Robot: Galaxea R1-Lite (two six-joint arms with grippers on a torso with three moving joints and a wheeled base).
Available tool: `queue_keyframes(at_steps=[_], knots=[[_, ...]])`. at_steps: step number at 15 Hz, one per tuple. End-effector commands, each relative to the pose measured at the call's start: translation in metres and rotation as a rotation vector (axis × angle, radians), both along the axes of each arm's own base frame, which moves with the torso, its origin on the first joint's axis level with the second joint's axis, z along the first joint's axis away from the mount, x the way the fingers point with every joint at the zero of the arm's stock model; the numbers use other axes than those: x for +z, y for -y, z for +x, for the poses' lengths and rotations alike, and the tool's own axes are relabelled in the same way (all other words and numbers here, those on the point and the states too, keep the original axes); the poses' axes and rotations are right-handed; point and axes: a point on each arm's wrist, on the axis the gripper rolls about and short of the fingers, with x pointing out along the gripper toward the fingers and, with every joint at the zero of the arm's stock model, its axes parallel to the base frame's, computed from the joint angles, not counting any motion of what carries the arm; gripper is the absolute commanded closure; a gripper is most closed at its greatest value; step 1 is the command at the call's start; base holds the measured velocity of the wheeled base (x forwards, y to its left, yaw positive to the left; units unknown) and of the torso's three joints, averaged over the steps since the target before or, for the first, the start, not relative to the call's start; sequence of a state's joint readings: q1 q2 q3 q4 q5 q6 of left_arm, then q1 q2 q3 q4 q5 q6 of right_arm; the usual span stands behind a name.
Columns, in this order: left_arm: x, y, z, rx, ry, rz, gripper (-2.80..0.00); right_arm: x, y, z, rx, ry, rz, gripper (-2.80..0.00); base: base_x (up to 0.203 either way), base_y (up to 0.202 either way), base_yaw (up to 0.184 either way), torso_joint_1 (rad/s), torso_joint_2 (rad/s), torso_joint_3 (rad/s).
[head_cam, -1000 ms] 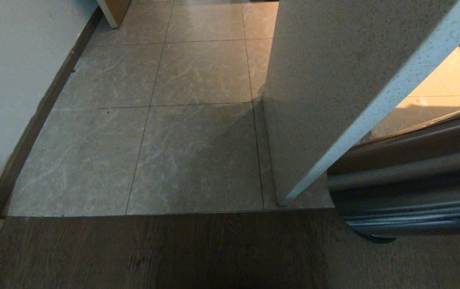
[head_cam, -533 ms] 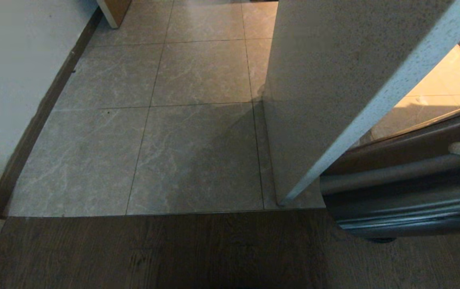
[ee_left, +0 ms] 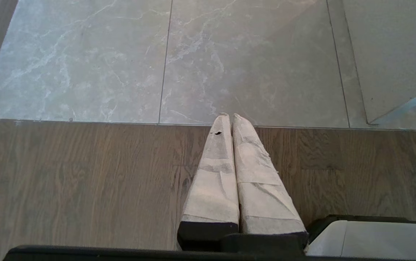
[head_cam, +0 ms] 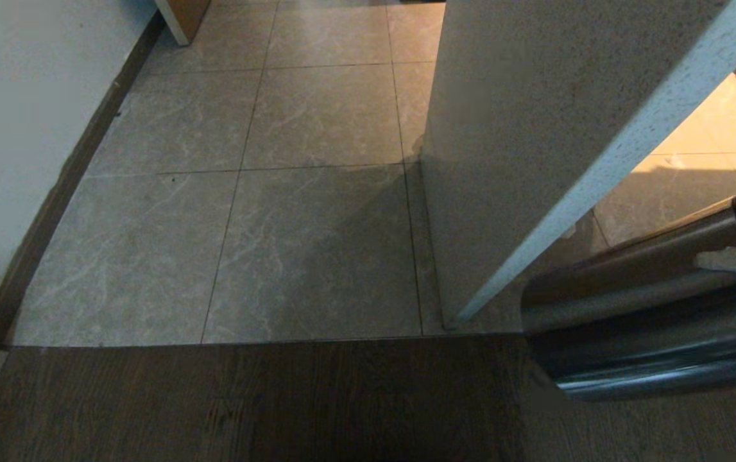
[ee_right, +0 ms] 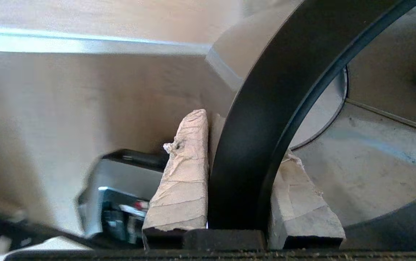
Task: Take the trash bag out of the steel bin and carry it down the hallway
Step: Place the outer trash can on the ground
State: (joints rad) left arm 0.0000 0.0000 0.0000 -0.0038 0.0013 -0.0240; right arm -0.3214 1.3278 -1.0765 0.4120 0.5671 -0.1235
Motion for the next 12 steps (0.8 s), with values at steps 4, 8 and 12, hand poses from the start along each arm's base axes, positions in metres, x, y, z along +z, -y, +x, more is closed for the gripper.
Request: queue_keyframes(at_steps=[4, 8, 12], knots=[[0.000, 0.000, 0.000, 0.000, 0.002, -0.001, 0.00, -0.032, 0.021, 0.031, -0.040, -0.051, -0.075, 0.00, 0.000, 0.000, 0.000, 0.000, 0.00, 0.000], [0.000, 0.000, 0.000, 0.000, -0.001, -0.001, 0.00, -0.058, 0.042, 0.071, -0.071, 0.005, -0.171, 0.00, 0.000, 0.000, 0.000, 0.000, 0.00, 0.000], [0.000, 0.000, 0.000, 0.000, 0.001, -0.001, 0.00, -0.084, 0.038, 0.098, -0.030, 0.026, -0.167, 0.00, 0.000, 0.000, 0.000, 0.000, 0.00, 0.000]])
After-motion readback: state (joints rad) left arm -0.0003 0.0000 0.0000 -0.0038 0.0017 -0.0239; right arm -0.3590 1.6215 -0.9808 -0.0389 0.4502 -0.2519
